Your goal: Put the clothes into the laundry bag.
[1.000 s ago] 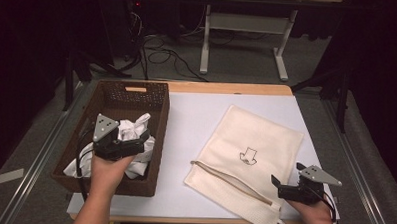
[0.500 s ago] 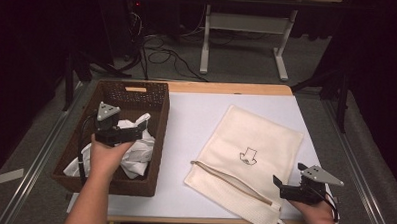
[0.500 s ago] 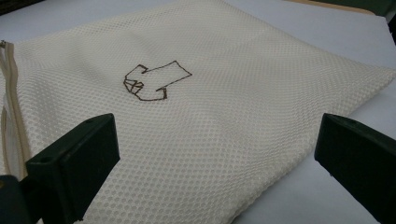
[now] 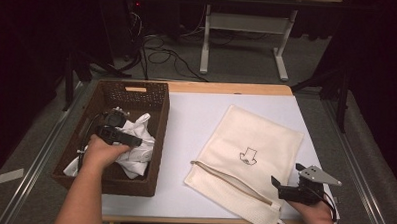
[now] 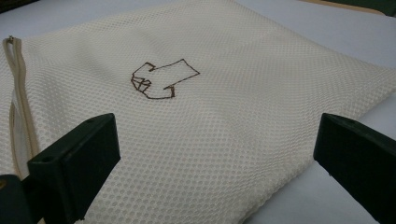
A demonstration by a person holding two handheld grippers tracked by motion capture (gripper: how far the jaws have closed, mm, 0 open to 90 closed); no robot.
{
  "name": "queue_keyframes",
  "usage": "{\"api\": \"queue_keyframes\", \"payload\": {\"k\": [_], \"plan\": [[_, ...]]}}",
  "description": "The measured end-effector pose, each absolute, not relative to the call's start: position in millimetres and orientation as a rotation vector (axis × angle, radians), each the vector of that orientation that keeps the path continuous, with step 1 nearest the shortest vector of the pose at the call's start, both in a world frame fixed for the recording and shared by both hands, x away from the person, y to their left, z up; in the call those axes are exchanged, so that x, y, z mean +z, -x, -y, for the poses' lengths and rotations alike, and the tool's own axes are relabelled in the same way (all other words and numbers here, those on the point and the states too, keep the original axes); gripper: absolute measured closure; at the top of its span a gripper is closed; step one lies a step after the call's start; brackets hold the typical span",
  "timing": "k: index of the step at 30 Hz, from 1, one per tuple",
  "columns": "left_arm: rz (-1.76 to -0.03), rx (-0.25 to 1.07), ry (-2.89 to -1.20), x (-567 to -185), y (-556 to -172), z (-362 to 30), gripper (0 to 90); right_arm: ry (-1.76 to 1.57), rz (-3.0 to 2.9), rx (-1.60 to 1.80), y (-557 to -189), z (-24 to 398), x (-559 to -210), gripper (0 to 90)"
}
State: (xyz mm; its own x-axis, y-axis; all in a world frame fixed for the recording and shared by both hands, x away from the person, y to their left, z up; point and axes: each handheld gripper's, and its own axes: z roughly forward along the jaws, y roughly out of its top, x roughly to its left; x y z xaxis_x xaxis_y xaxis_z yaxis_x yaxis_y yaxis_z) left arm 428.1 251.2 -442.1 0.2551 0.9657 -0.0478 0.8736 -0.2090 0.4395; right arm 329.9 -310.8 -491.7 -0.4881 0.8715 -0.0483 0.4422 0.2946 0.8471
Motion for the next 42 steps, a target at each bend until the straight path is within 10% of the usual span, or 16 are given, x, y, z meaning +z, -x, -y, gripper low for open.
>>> {"api": "queue_keyframes", "payload": {"k": [19,42], "plan": [[-1.891,0.083,-2.190,-492.0,-438.6,-275.1,1.8,-1.154,-2.080,1.098,-328.6,306.1,-494.8,1.4],[-1.796,0.230,-2.208,-473.7,-430.2,-273.1,70.0,-1.165,-2.076,1.111,-328.5,306.0,-494.0,2.4]]}}
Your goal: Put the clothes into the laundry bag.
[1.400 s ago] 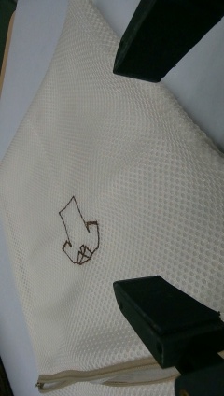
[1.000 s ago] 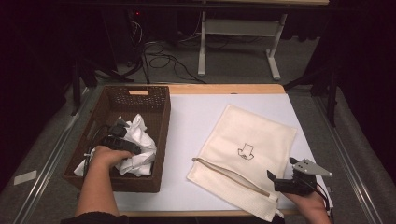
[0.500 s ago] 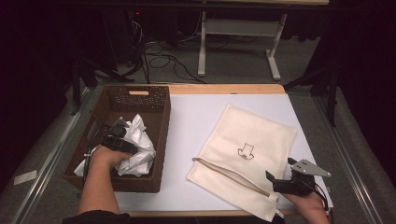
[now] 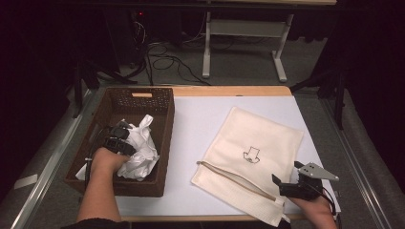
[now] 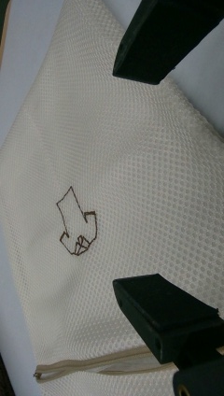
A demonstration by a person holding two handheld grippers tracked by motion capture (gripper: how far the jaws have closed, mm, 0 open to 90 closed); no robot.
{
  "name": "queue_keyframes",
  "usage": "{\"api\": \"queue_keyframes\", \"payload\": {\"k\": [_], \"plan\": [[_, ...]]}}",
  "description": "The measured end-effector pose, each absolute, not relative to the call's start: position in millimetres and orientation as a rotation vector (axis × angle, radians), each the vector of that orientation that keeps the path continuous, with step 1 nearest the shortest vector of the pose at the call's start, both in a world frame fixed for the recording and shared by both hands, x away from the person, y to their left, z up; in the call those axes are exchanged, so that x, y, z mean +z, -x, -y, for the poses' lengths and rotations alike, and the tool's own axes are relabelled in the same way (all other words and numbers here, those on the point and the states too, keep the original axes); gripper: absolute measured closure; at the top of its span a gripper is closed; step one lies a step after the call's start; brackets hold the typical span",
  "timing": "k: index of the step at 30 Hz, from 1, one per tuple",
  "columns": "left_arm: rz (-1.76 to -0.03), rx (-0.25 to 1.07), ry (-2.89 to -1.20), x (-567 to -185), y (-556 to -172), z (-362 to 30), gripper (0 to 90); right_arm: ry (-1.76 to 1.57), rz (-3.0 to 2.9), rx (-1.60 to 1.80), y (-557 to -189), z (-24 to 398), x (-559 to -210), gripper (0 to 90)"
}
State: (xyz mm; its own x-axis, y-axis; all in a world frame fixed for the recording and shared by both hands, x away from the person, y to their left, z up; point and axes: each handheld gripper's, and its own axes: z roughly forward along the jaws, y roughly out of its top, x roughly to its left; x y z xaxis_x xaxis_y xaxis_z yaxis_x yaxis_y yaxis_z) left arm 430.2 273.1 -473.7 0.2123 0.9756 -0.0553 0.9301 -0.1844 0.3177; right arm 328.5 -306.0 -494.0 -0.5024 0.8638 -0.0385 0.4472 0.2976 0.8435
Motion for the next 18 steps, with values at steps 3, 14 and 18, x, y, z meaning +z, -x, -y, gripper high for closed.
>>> {"api": "queue_keyframes", "payload": {"k": [3,14,18], "plan": [[-1.750,0.254,-2.193,-463.0,-429.5,-272.1,75.4,-1.173,-2.070,1.115,-328.2,306.5,-493.5,2.6],[-1.527,0.496,-2.083,-434.4,-403.9,-253.7,76.5,-1.162,-2.067,1.128,-327.9,306.2,-491.6,3.2],[-1.415,0.542,-2.037,-437.1,-393.8,-253.7,76.4,-1.162,-2.070,1.126,-327.4,305.8,-492.2,3.5]]}}
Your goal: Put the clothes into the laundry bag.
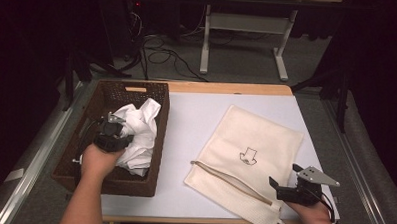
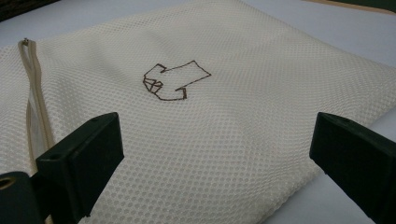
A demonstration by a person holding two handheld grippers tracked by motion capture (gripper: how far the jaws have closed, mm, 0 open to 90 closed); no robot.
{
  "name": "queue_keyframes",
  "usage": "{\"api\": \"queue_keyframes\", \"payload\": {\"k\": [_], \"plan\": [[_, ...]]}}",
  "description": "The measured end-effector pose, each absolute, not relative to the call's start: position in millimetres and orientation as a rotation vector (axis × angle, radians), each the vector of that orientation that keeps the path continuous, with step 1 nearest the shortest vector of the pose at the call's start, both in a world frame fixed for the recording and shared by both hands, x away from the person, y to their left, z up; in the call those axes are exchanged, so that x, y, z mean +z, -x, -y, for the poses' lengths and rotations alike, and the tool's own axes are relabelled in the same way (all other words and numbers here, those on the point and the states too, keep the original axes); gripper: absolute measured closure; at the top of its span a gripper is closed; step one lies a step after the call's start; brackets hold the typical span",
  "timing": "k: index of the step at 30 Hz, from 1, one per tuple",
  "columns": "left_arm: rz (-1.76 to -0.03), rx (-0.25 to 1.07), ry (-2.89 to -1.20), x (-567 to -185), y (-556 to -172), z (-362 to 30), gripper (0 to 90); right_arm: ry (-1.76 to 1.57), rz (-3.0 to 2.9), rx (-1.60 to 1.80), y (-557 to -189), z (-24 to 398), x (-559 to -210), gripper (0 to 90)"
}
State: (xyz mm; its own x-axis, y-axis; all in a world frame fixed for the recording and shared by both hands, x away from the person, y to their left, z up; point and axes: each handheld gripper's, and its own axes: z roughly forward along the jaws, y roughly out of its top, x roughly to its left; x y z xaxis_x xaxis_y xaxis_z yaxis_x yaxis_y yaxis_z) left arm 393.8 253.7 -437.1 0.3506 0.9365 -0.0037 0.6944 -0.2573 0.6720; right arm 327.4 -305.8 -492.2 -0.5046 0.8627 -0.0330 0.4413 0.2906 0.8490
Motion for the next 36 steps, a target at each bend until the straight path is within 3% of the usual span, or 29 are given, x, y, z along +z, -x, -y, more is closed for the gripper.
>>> {"api": "queue_keyframes", "payload": {"k": [23,36], "plan": [[-1.218,0.927,-1.642,-417.2,-350.3,-264.6,76.3,-1.138,-2.063,1.125,-326.2,304.9,-494.8,3.9],[-1.135,0.993,-1.544,-414.5,-338.1,-267.0,76.2,-1.137,-2.056,1.131,-325.1,304.1,-493.9,3.9]]}}
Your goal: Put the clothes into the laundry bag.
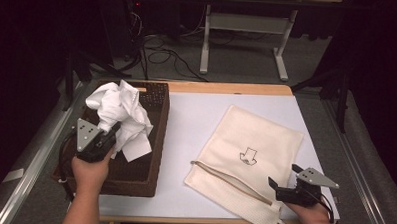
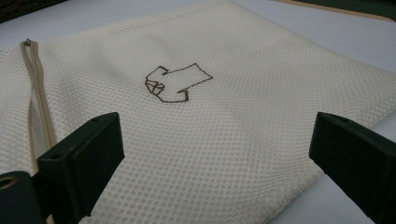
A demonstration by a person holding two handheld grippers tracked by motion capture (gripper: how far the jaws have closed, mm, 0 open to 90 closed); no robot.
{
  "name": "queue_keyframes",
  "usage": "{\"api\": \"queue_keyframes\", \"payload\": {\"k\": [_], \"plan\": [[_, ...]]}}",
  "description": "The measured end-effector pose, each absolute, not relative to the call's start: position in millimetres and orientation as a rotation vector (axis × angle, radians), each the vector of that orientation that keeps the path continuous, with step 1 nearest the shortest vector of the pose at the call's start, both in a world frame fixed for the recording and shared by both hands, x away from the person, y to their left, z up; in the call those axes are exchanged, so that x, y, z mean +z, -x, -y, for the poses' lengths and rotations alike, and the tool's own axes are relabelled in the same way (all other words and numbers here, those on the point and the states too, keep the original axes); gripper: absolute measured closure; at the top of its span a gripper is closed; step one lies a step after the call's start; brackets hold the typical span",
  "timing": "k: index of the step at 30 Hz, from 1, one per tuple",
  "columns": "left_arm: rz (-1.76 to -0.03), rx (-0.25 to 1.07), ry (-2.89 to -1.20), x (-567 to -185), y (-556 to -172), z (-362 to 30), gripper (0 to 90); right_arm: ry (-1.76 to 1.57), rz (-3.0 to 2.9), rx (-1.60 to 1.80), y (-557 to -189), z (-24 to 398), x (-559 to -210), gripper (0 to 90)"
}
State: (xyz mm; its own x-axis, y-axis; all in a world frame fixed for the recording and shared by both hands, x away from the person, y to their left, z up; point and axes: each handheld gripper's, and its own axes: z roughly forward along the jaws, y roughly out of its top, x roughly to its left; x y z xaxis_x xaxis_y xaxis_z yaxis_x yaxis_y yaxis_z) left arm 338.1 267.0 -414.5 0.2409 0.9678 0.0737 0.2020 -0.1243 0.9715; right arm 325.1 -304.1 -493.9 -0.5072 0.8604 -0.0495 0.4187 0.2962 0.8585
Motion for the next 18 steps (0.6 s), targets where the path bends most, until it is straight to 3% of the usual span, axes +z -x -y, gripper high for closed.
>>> {"api": "queue_keyframes", "payload": {"k": [18], "plan": [[-1.054,1.047,-1.418,-393.4,-323.9,-265.0,76.2,-1.140,-2.045,1.144,-324.9,304.2,-493.1,3.9]]}}
